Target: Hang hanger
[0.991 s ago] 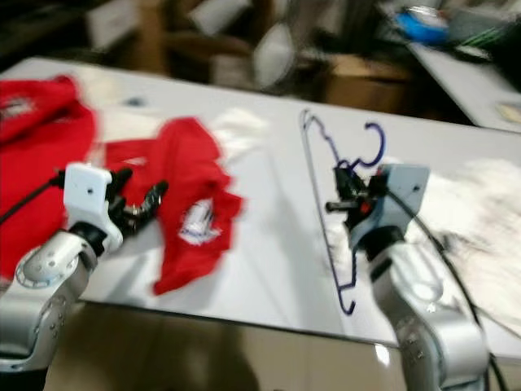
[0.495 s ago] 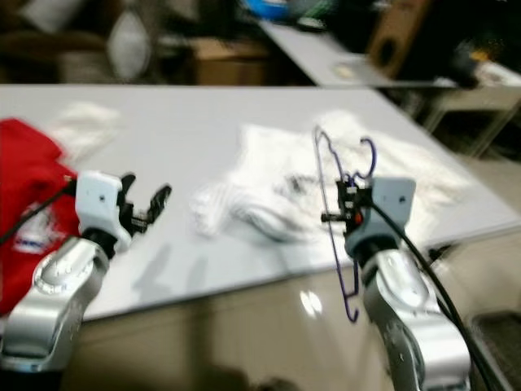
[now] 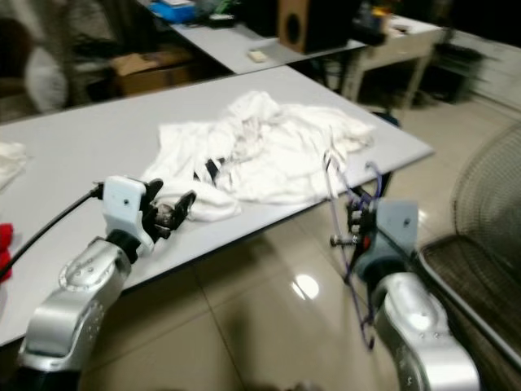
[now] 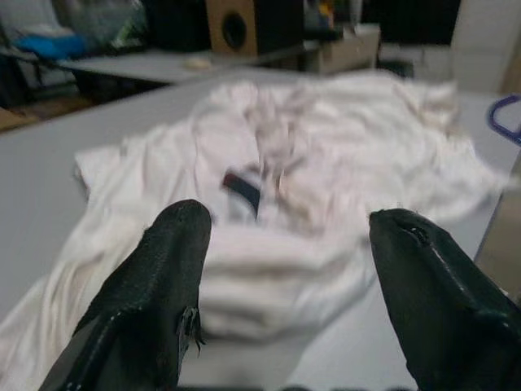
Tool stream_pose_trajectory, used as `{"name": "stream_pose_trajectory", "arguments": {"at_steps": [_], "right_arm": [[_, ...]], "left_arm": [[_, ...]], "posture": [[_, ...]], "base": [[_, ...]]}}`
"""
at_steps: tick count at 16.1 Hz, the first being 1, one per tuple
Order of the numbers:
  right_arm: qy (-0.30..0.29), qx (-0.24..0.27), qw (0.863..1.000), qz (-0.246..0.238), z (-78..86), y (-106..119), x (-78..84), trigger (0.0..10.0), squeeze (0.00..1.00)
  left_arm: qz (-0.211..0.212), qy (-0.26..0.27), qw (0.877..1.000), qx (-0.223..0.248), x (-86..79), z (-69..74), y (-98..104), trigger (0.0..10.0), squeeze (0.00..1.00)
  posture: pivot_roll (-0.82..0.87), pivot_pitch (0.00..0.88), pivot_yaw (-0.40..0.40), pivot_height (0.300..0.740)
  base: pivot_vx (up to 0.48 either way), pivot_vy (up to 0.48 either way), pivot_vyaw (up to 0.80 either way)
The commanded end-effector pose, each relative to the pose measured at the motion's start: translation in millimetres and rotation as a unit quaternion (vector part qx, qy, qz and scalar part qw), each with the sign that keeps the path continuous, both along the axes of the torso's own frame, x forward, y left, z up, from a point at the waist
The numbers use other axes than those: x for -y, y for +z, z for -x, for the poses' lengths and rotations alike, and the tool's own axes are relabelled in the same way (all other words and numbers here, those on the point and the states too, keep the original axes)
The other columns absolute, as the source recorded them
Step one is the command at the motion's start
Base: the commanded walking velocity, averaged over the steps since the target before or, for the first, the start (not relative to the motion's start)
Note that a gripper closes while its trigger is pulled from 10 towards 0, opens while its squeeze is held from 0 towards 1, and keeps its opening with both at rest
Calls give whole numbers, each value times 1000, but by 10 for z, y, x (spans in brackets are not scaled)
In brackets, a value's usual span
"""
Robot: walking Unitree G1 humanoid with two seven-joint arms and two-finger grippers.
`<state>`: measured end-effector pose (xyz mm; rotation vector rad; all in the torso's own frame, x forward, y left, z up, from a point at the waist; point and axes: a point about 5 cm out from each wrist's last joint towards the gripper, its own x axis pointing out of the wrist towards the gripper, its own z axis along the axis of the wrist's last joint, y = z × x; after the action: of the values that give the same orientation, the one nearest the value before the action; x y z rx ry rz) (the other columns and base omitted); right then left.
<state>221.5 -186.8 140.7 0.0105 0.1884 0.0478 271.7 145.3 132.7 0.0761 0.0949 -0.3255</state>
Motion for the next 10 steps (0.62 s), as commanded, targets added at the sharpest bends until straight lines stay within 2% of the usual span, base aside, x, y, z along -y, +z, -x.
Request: {"name": "stream_pose_trajectory", "arguments": {"at_steps": [1, 3, 4, 5, 6, 7, 10], "right_arm": [[8, 11, 1000, 3, 4, 67, 31, 10000, 0], [15, 6, 1000, 20, 14, -16, 93, 10000, 0], [15, 5, 1000, 20, 22, -40, 92, 10000, 0], [18, -5, 999, 40, -17, -57, 165, 10000, 0], [21, -2, 999, 33, -27, -47, 206, 10000, 0], [19, -5, 999, 34, -36, -57, 232, 10000, 0], [34, 0, 998, 52, -71, -33, 298, 10000, 0]], "left_arm": [[-8, -1, 1000, -1, 15, -7, -15, 10000, 165], [-27, -5, 1000, -5, 53, -21, -95, 10000, 82], [-30, -8, 1000, -2, 53, -14, -111, 10000, 82], [19, -21, 999, -35, 124, -65, -143, 10000, 129], [44, -52, 998, -15, 177, -101, -84, 10000, 1000], [35, -58, 998, -3, 177, -147, -53, 10000, 1000], [-39, -49, 998, -8, 118, -421, -90, 10000, 1000]], "posture": [[-184, 26, 10, 740], [-176, 7, 4, 740], [-174, 10, 4, 740], [-175, 0, 6, 740], [-163, 0, -13, 740], [-172, 0, -13, 740], [-186, 0, -17, 740]], "base": [[0, 0, 0], [0, 0, 0], [0, 0, 0], [0, 0, 0], [0, 0, 0], [0, 0, 0], [0, 0, 0]]}}
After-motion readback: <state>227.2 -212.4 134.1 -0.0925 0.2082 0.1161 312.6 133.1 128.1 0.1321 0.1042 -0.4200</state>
